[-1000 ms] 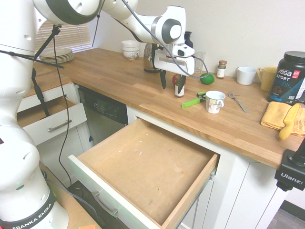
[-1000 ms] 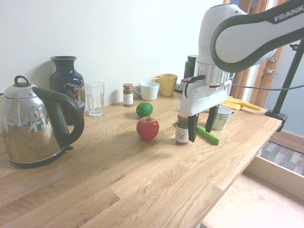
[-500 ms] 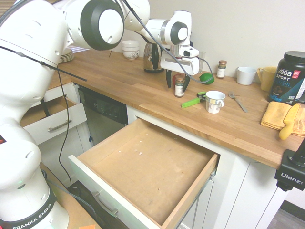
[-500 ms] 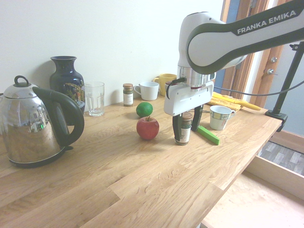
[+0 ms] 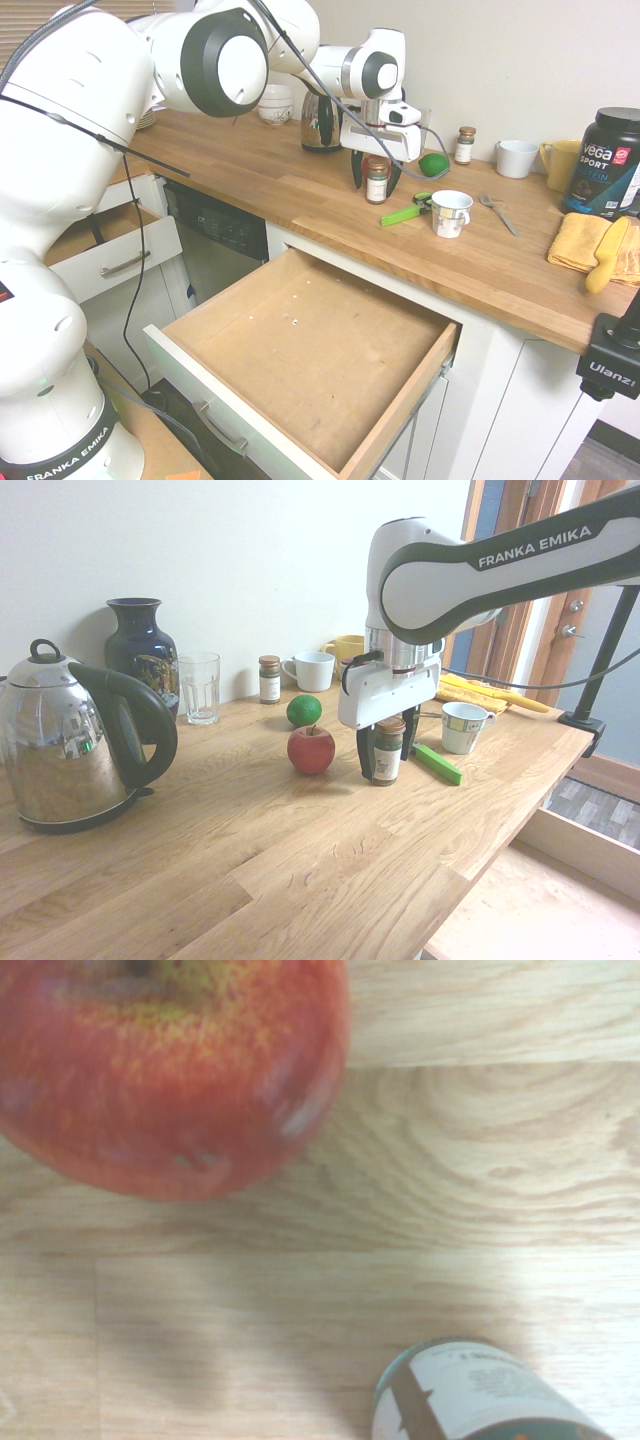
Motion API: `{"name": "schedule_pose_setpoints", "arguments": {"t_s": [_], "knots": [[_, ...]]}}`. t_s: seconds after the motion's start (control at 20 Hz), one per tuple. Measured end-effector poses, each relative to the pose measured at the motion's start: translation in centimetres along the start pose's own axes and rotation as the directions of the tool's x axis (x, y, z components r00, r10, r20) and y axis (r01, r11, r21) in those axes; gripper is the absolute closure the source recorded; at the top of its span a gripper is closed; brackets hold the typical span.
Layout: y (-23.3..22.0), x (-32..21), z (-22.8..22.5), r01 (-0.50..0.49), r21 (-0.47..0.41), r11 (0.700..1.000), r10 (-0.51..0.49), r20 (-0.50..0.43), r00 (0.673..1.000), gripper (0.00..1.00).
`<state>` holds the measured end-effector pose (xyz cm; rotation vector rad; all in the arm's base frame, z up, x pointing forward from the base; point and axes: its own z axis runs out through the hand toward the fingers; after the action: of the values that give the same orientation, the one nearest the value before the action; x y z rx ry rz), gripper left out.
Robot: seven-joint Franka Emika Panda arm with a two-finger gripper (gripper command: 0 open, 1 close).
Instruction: Put seasoning jar in the drawer
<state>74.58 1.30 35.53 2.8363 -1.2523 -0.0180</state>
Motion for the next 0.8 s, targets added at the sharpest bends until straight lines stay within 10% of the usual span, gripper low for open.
{"name": "schedule_pose_setpoints", "arguments": {"t_s": [0.8], "knots": [[0.1,0.5,1.2,0.001,-0.004,1.0,-0.001,0.015,1.0,1.0]]}}
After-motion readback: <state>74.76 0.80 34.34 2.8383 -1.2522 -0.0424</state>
